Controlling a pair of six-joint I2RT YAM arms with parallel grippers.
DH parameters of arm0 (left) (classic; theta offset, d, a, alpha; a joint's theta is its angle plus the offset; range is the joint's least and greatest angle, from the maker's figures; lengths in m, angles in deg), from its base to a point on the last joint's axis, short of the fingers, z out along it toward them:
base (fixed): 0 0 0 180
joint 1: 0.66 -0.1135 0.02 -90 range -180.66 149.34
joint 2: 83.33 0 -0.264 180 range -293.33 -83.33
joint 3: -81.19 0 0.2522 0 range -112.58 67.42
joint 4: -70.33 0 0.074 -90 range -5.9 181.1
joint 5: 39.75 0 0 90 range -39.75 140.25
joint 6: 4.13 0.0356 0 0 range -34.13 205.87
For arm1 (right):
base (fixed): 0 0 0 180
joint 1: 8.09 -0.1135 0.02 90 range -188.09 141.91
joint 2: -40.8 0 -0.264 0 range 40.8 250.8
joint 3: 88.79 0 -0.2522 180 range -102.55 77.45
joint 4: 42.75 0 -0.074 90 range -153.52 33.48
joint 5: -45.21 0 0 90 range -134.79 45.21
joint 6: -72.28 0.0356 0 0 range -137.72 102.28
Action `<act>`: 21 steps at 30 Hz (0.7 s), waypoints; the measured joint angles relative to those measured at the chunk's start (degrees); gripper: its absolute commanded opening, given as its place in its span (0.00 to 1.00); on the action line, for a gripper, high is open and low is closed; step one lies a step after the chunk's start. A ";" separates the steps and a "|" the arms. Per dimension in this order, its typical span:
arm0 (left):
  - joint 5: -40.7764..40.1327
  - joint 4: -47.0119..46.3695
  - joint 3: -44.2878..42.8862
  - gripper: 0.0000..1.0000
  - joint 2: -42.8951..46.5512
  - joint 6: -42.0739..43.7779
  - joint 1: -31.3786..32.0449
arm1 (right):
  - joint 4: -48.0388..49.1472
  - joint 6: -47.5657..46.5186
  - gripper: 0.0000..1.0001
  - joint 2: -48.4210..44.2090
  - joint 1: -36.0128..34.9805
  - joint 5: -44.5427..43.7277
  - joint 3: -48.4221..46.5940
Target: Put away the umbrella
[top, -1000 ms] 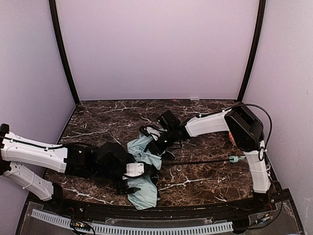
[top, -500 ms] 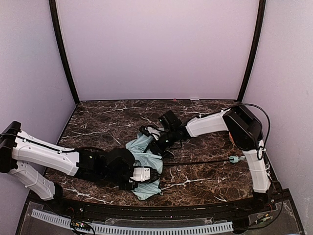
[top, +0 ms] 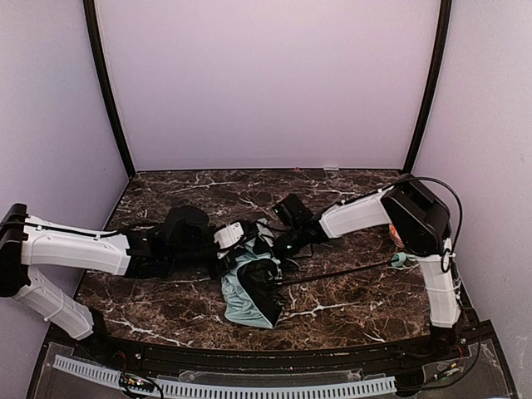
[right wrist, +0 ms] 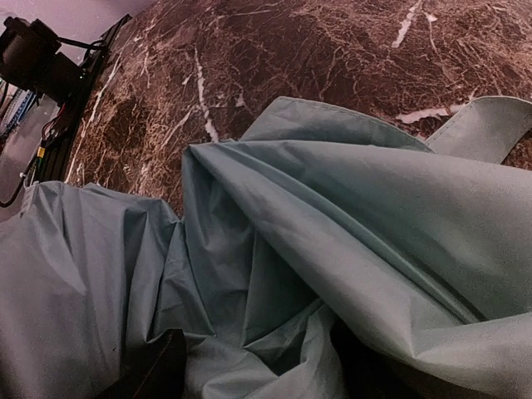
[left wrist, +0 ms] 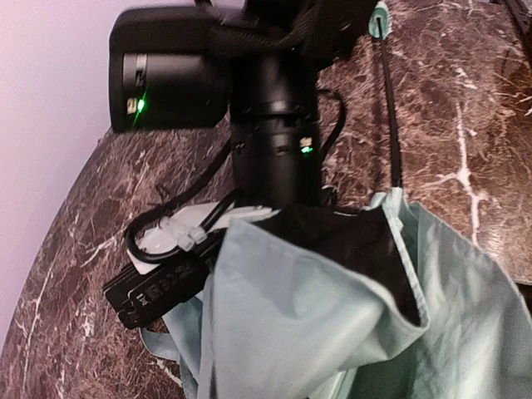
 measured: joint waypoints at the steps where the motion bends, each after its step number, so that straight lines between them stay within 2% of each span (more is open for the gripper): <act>1: -0.02 -0.24 -0.57 0.00 -1.77 -0.76 -1.20 | 0.02 -0.33 0.60 -0.09 0.00 0.26 0.17; 9: 2.71 -1.86 -3.69 0.00 -13.46 -4.61 -4.92 | 1.01 -0.15 0.63 -0.22 1.11 2.78 0.96; 17: 7.87 -6.73 -1.01 0.00 -14.62 -6.43 -6.40 | 5.14 10.08 0.68 -4.52 4.09 2.25 7.21; 21: 9.11 -6.71 -0.39 0.00 -14.21 -6.40 -6.86 | 7.15 15.06 0.70 -10.36 6.71 1.92 13.07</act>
